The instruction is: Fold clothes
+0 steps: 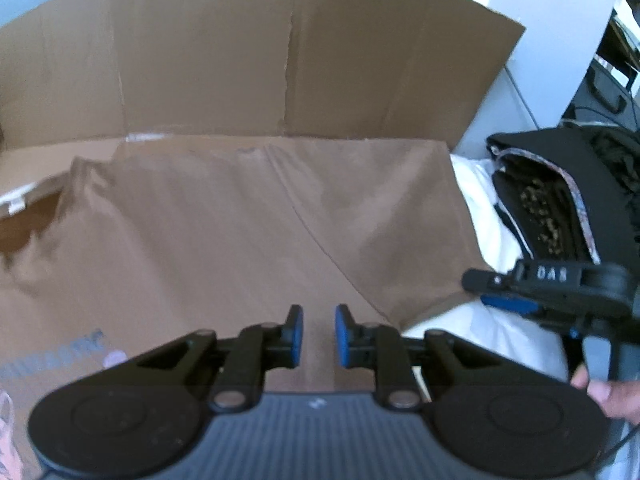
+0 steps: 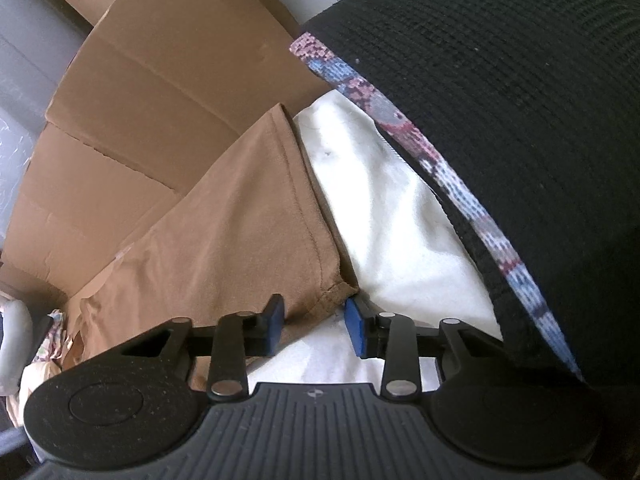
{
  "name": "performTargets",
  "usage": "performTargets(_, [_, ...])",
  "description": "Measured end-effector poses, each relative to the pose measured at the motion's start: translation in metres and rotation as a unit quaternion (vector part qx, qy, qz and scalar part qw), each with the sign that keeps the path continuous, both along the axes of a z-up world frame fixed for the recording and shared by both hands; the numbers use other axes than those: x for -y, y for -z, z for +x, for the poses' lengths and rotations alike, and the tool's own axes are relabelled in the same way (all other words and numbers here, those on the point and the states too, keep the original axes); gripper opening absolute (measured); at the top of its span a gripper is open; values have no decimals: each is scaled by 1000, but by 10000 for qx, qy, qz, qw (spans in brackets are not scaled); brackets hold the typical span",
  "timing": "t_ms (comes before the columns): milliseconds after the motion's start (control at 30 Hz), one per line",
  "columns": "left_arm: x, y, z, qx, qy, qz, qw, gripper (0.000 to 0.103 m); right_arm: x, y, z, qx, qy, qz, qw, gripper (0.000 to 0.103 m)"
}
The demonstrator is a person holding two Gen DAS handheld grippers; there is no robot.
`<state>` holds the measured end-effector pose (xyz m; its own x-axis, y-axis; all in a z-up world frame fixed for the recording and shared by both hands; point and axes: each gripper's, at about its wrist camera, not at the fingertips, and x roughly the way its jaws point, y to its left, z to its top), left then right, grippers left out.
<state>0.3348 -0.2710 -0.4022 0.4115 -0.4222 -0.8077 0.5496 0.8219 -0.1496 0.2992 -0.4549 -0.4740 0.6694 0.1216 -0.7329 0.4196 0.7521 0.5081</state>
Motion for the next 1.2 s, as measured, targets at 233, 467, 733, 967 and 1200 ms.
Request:
performTargets(233, [2,13,-12,-226,-29,-210,9995,17,-2,-5,3,-6,-181,-99,9998,7])
performTargets(467, [8,20,-16,-330,-20,-336,9989,16,-7,-18,6,136,-523,-346,9979,3])
performTargets(733, [15,27,-21,-398,-41,-375,9985,11,-18,-51,14,597,-963,-684,9912,2])
performTargets(967, [15,29,-16,-614,-255,-653,9956,6,-16,-75,22,932,-1150,-724,9863,2])
performTargets(1200, [9,40,-11,-948,-558,-998,9889,1,-28,-82,22,1119,-1536,-576,9801,2])
